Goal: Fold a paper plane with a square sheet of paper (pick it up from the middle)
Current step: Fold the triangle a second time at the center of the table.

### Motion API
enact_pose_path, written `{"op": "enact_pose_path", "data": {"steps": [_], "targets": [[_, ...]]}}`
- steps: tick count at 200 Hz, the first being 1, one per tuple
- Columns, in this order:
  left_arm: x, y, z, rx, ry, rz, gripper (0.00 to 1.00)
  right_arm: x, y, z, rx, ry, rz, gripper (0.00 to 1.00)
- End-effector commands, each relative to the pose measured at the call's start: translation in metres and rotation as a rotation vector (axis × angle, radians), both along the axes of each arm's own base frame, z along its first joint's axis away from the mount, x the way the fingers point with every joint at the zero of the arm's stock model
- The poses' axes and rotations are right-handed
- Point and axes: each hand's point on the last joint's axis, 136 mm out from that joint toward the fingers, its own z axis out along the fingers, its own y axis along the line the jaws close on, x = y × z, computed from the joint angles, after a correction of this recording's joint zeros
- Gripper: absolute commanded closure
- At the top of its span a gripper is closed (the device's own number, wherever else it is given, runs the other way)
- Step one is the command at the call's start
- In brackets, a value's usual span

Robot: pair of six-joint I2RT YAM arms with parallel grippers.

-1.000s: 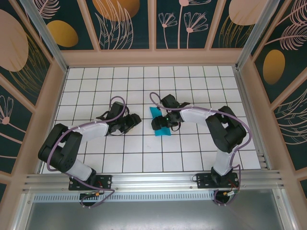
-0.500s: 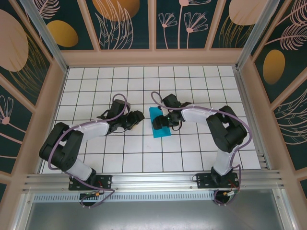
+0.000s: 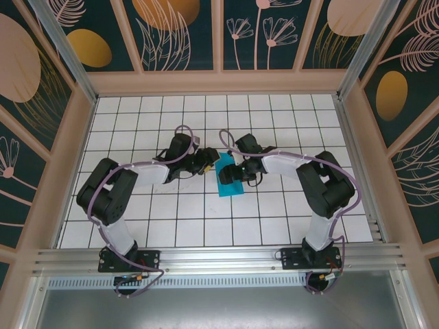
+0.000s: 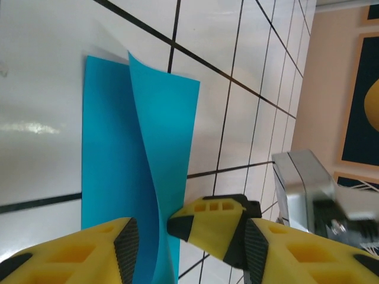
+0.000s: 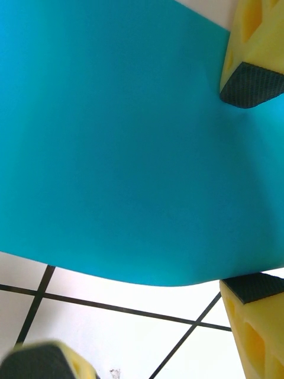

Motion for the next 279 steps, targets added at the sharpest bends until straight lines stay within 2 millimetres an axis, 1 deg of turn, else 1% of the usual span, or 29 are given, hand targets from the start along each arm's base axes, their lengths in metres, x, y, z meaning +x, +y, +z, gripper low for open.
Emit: {"op": "enact_pose_path", "data": {"steps": [1, 25, 46, 64, 66, 71, 89, 137, 148, 165, 190, 201, 207, 214, 216, 218, 220, 231, 247, 259, 267, 279], "targets": [[0.01, -0.005, -0.006, 0.01, 0.007, 0.012, 0.47, -0.025, -0.019, -0.045, -0.084, 0.103, 0.01, 0.22], [0.015, -0.005, -0.018, 0.042, 0.024, 0.017, 0.47, -0.025, -0.018, -0.044, -0.073, 0.101, 0.015, 0.22], [0.019, -0.008, -0.024, 0.049, 0.025, 0.012, 0.5, -0.026, -0.017, -0.043, -0.066, 0.103, 0.017, 0.22], [0.017, -0.009, -0.036, 0.054, 0.047, 0.001, 0.53, -0.026, -0.017, -0.043, -0.061, 0.103, 0.02, 0.22], [0.022, -0.013, -0.029, 0.043, 0.03, -0.002, 0.53, -0.026, -0.017, -0.043, -0.061, 0.104, 0.02, 0.22], [0.024, -0.015, -0.028, 0.04, 0.025, -0.005, 0.54, -0.026, -0.017, -0.042, -0.06, 0.103, 0.02, 0.22], [0.027, -0.018, -0.031, 0.04, 0.028, -0.017, 0.57, -0.025, -0.015, -0.04, -0.053, 0.097, 0.021, 0.21], [0.025, -0.021, -0.044, 0.052, 0.047, -0.045, 0.66, -0.02, -0.01, -0.029, -0.015, 0.08, 0.014, 0.21], [0.026, -0.022, -0.047, 0.06, 0.05, -0.048, 0.69, -0.017, -0.007, -0.02, 0.007, 0.061, 0.012, 0.2], [0.026, -0.021, -0.053, 0.084, 0.053, -0.053, 0.74, -0.007, -0.005, -0.001, 0.042, 0.019, -0.016, 0.18], [0.027, -0.018, -0.059, 0.121, 0.044, -0.067, 0.8, 0.012, -0.004, 0.037, 0.139, -0.065, -0.076, 0.17], [0.028, -0.018, -0.062, 0.136, 0.042, -0.076, 0.82, 0.021, -0.006, 0.05, 0.171, -0.098, -0.117, 0.17], [0.027, -0.018, -0.063, 0.142, 0.039, -0.083, 0.83, 0.025, -0.007, 0.056, 0.181, -0.118, -0.146, 0.18], [0.027, -0.017, -0.064, 0.15, 0.035, -0.088, 0.83, 0.03, -0.007, 0.059, 0.188, -0.128, -0.178, 0.22], [0.027, -0.017, -0.064, 0.153, 0.032, -0.089, 0.83, 0.031, -0.007, 0.06, 0.189, -0.129, -0.187, 0.23], [0.027, -0.017, -0.064, 0.155, 0.029, -0.091, 0.83, 0.038, -0.014, 0.06, 0.188, -0.13, -0.218, 0.24], [0.027, -0.017, -0.064, 0.157, 0.028, -0.093, 0.84, 0.042, -0.017, 0.06, 0.19, -0.131, -0.234, 0.26], [0.027, -0.016, -0.065, 0.169, 0.02, -0.104, 0.84, 0.05, -0.018, 0.059, 0.194, -0.123, -0.268, 0.37], [0.029, -0.018, -0.064, 0.18, 0.009, -0.12, 0.85, 0.059, -0.019, 0.048, 0.165, -0.098, -0.313, 0.54], [0.03, -0.018, -0.062, 0.187, -0.002, -0.13, 0.87, 0.064, -0.019, 0.039, 0.139, -0.075, -0.335, 0.64], [0.031, -0.018, -0.062, 0.195, -0.01, -0.139, 0.88, 0.066, -0.02, 0.033, 0.122, -0.061, -0.35, 0.68], [0.032, -0.018, -0.061, 0.213, -0.024, -0.158, 0.89, 0.067, -0.021, 0.027, 0.111, -0.046, -0.365, 0.71]]}}
